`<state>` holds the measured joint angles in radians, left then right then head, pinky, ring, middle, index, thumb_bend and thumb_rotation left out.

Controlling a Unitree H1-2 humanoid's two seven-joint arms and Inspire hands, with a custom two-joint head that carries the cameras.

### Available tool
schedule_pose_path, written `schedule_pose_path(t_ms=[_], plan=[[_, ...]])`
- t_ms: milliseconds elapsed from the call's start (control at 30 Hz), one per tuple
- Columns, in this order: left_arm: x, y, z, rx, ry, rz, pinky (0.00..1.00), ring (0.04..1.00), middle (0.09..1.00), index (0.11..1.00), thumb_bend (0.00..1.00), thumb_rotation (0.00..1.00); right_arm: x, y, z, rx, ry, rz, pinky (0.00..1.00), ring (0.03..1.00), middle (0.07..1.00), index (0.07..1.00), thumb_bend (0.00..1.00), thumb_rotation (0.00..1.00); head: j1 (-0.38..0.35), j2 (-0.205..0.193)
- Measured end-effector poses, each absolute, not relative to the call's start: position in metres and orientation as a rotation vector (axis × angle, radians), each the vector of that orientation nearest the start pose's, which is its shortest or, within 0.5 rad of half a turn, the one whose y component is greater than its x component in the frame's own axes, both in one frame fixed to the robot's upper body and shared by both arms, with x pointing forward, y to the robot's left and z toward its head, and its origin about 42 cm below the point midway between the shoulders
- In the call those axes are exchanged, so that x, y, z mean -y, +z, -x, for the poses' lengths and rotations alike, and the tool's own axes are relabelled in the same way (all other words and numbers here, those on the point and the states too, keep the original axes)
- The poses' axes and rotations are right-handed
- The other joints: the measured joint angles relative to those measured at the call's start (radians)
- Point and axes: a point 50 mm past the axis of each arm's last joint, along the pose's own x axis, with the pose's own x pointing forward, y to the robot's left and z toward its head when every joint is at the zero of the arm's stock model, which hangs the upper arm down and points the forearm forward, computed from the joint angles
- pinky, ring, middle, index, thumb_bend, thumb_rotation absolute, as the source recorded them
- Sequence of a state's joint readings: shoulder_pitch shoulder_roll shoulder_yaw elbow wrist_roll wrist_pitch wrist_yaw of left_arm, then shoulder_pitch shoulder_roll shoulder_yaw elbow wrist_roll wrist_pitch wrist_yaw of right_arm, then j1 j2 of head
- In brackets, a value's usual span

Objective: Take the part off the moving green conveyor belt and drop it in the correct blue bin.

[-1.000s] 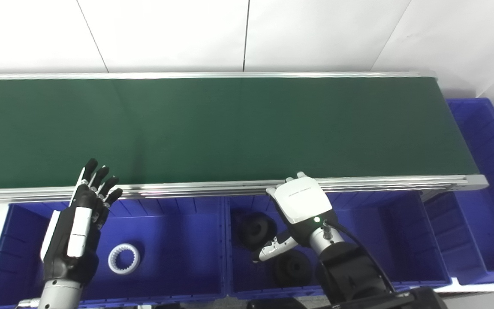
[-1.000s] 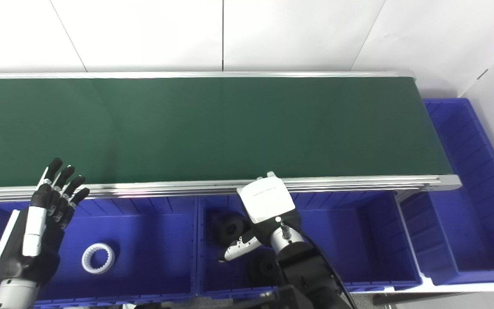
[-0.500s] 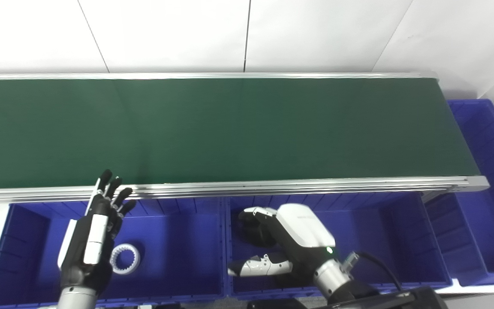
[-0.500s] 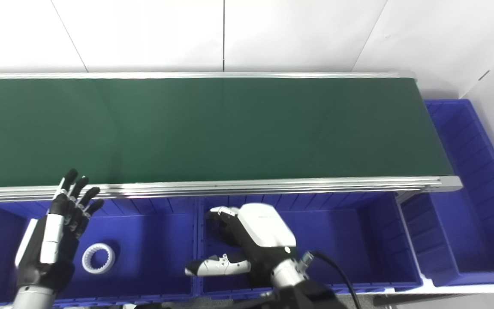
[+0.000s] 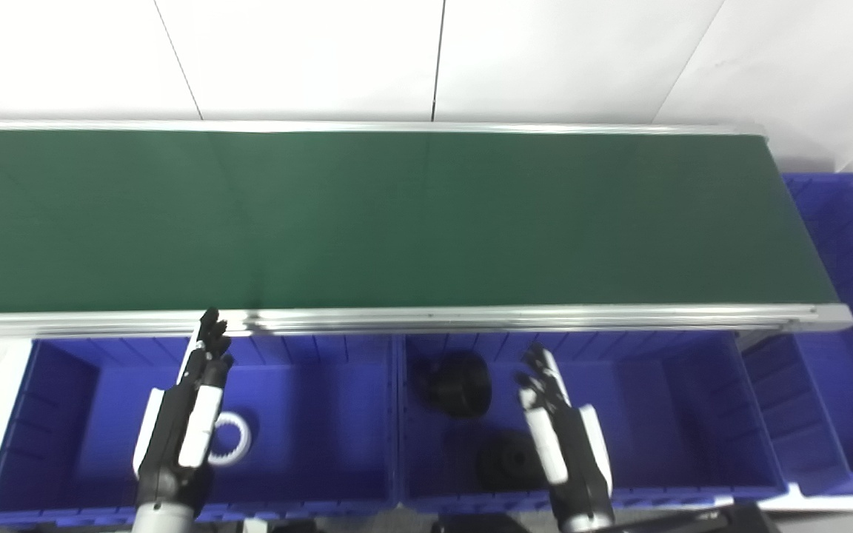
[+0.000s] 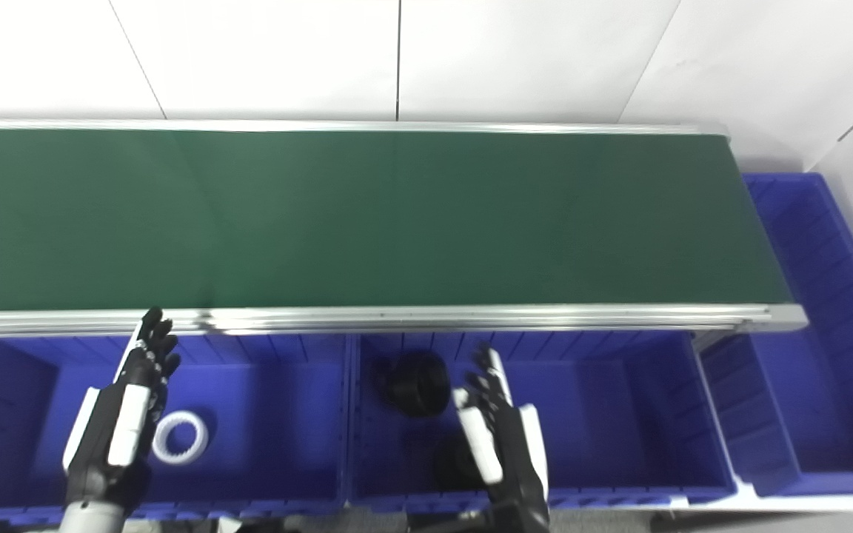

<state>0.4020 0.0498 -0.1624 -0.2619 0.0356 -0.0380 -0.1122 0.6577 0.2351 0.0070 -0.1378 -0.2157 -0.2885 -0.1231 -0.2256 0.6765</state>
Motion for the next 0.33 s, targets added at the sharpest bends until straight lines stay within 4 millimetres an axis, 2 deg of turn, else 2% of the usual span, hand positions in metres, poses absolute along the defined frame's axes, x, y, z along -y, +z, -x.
schedule_pose_path(t_ms=[100,200,333], plan=[[-0.187,0.09,-0.151,0.002,-0.188,-0.05,1.0,1.0,1.0,1.0,0.57,0.85,0.172,0.057,-0.074,-0.075,-0.388,0.057,0.97,0.99,1.0,1.0,0.65,1.0,0.012,-0.012],[-0.183,0.09,-0.151,0.061,-0.194,-0.041,1.0,1.0,1.0,1.0,0.54,0.84,0.166,0.063,-0.087,-0.002,-0.388,0.089,0.97,0.983,1.0,1.0,0.66,1.0,0.018,-0.029],[-0.182,0.085,-0.15,0.064,-0.19,-0.037,1.0,1.0,1.0,1.0,0.54,0.84,0.159,0.058,-0.086,0.009,-0.358,0.128,0.95,0.98,1.0,1.0,0.65,1.0,0.023,-0.048]])
